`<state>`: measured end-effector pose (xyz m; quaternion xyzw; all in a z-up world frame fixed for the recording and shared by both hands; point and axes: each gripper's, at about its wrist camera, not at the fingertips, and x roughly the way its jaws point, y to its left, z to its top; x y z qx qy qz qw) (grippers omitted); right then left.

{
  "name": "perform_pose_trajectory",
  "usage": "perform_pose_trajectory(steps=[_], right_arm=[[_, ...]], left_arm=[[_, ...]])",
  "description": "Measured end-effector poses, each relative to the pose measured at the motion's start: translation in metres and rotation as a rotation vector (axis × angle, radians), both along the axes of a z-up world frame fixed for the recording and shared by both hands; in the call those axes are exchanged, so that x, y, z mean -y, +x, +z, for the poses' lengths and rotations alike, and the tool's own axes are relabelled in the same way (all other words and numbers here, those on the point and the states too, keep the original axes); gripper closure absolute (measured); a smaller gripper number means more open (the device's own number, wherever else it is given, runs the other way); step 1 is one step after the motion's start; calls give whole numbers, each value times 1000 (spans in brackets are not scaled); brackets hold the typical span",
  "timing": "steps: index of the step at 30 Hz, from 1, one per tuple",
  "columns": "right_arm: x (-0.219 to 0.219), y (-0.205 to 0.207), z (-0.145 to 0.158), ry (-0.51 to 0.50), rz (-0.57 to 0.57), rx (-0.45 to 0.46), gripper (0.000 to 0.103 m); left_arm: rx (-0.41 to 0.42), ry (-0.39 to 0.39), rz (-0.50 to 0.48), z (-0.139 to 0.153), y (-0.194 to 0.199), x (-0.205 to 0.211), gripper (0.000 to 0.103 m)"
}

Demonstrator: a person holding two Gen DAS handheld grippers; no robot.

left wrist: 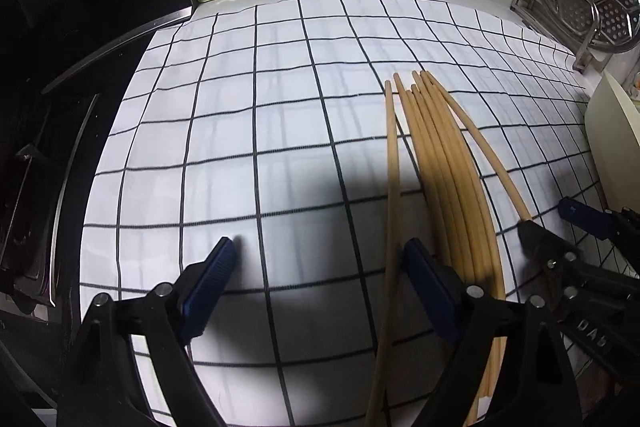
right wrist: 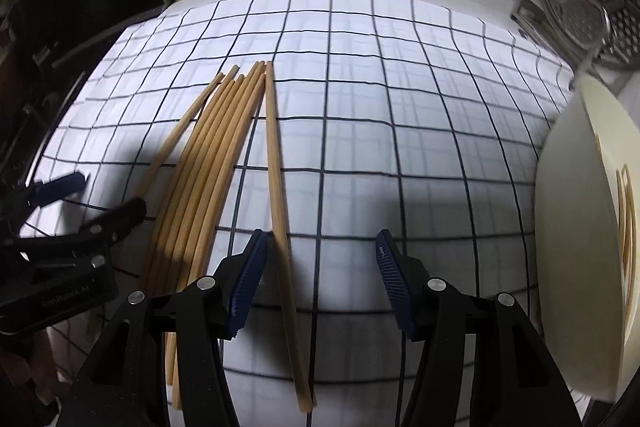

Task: Organize utensils
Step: 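Lower both open tools onto the chopstick bundle, separating single chopsticks, then close the left tool on one chopstick while the right tool grasps another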

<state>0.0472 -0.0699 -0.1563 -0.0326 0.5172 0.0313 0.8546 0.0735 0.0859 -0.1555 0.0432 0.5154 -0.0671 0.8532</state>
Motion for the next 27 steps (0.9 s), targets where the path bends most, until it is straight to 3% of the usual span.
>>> perform_pose_trajectory(steps=[2, 5, 7, 9, 17, 27], right_arm=[[-3, 0, 0, -4, 19, 11, 50], [-8, 1, 1, 13, 56, 17, 68], [-12, 1, 1, 14, 81, 15, 83], [-12, 1, 2, 24, 86, 6, 96], [4, 1, 16, 150, 24, -2, 97], [24, -20, 76, 258, 9, 95, 97]], left_arm=[[8, -2, -10, 2, 2, 3, 35], [13, -7, -25, 5, 3, 9, 57], [12, -13, -41, 6, 1, 13, 81], [2, -25, -53, 7, 0, 14, 95], [-29, -59, -65, 17, -3, 11, 96], [52, -62, -104, 83, -16, 35, 96]])
